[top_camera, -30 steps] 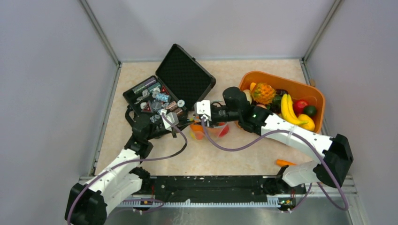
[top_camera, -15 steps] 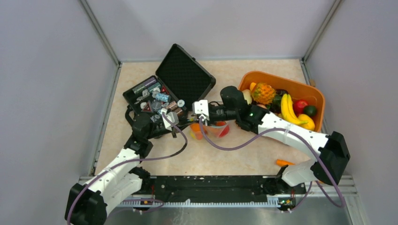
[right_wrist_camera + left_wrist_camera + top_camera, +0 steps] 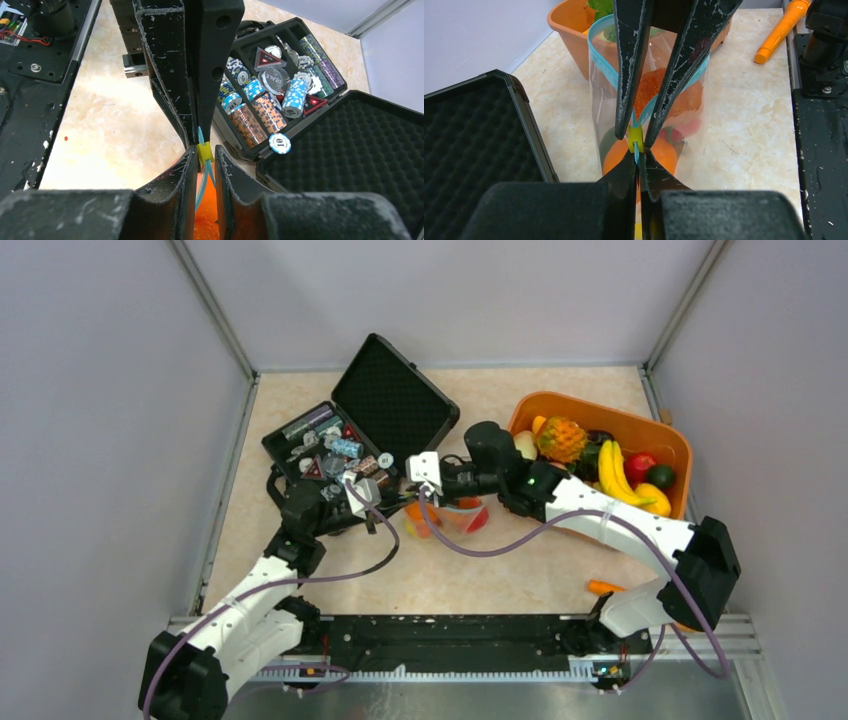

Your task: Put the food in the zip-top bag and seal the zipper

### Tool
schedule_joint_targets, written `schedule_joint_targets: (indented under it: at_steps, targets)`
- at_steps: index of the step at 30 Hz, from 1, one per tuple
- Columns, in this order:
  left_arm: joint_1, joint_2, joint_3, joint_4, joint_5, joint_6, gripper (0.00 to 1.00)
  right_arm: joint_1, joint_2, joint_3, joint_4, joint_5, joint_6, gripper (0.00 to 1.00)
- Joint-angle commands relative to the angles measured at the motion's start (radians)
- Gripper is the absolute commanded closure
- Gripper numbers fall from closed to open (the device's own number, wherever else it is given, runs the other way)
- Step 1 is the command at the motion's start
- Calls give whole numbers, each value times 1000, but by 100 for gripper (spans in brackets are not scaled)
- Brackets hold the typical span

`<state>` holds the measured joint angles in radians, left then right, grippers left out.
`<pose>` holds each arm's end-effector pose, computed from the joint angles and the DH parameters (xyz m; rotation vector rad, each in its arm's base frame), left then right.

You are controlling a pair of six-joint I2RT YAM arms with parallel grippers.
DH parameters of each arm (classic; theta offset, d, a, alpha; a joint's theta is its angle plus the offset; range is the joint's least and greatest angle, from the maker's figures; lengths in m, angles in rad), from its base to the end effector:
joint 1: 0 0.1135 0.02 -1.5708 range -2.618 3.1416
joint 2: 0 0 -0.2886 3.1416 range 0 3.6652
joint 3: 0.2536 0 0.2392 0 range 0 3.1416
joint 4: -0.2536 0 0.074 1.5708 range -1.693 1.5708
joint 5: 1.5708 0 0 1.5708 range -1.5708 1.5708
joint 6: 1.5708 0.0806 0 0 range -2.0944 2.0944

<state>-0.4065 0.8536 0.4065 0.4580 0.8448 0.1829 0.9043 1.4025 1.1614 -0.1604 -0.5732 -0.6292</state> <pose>0.1530 -0.1315 0.2864 1.0731 1.2205 -0.8277 0.1766 0.2953 0.3456 -1.6194 1.1353 0.7428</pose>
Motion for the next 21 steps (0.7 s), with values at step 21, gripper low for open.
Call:
schedule_joint_targets:
  at_steps: [21]
  targets:
    - [3, -47, 3, 34, -139, -10, 100, 12, -20, 89, -165, 149, -82, 100]
